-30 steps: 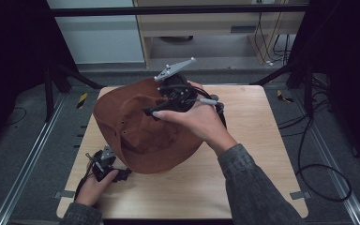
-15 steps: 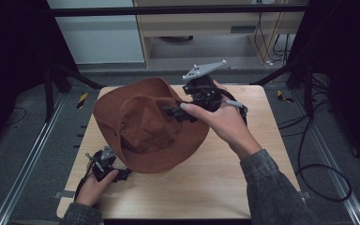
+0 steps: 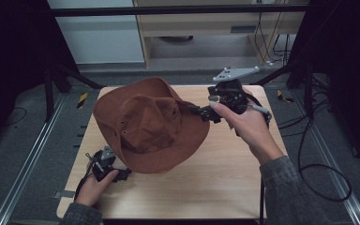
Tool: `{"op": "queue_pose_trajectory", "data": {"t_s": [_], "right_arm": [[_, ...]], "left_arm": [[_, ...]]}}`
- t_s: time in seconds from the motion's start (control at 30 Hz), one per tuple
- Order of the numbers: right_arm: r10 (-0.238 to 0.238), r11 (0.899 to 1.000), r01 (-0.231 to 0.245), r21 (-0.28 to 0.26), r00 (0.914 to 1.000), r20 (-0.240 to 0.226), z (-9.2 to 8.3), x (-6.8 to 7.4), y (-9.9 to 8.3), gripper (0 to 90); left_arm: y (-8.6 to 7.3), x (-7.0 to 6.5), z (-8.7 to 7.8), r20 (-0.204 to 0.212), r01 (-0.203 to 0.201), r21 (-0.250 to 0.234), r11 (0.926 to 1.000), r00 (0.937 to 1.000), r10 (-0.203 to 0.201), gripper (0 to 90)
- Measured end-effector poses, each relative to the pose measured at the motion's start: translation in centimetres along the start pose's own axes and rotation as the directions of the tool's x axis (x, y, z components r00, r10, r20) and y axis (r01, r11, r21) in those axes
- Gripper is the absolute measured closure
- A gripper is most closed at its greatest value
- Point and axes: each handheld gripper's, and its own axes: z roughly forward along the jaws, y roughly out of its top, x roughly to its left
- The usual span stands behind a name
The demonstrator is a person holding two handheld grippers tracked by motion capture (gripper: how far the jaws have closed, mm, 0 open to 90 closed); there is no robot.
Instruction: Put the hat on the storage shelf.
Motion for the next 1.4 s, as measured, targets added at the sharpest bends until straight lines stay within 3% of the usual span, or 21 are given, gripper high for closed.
{"op": "queue_pose_trajectory", "data": {"t_s": [0.17,0.6,0.77,0.8,0.9,1.03,1.2,1.23,1.27,1.4], "right_arm": [[0.030,1.000,-0.030,-0.006,0.9984,0.048,-1.8,-1.8,-1.8,6.9],[0.067,0.998,-0.068,0.007,0.9913,0.113,-3.6,-3.8,-5.6,7.6],[0.087,0.995,-0.092,0.026,0.9830,0.162,-4.1,-4.4,-9.1,8.7],[0.087,0.995,-0.092,0.026,0.9830,0.162,-4.1,-4.4,-9.1,8.7],[0.107,0.993,-0.115,0.034,0.9780,0.179,-4.2,-4.8,-11.9,8.6],[0.133,0.989,-0.141,0.035,0.9752,0.177,-4.2,-5.2,-13.7,8.6],[0.164,0.979,-0.183,0.090,0.9698,0.180,-3.1,-5.7,-17.5,8.6],[0.163,0.978,-0.184,0.103,0.9695,0.183,-2.8,-5.8,-18.1,8.5],[0.140,0.974,-0.170,0.149,0.9717,0.190,-2.1,-5.8,-19.1,8.1],[0.128,0.964,-0.170,0.205,0.9707,0.203,-0.8,-5.9,-20.7,9.1]], "left_arm": [[0.0,0.0,0.0,0.003,-0.001,0.003,1.0000,1.0000,0.001,0.0],[0.0,0.0,0.0,0.002,-0.004,0.003,1.0000,1.0000,0.004,0.0],[0.0,0.0,0.0,0.002,-0.004,0.003,1.0000,1.0000,0.004,0.0],[0.0,0.0,0.0,0.002,-0.005,0.003,1.0000,1.0000,0.005,0.0],[0.0,0.0,0.0,0.001,-0.005,0.003,1.0000,1.0000,0.005,0.0],[0.0,0.0,0.0,0.002,-0.005,0.003,1.0000,1.0000,0.005,0.0],[0.0,0.0,0.0,0.001,-0.005,0.003,1.0000,1.0000,0.005,0.0],[0.0,0.0,0.0,0.001,-0.004,0.003,1.0000,1.0000,0.004,0.0],[0.0,0.0,0.0,0.001,-0.004,0.003,1.0000,1.0000,0.004,0.0],[0.0,0.0,0.0,0.001,-0.004,0.002,1.0000,1.0000,0.004,0.0]]}}
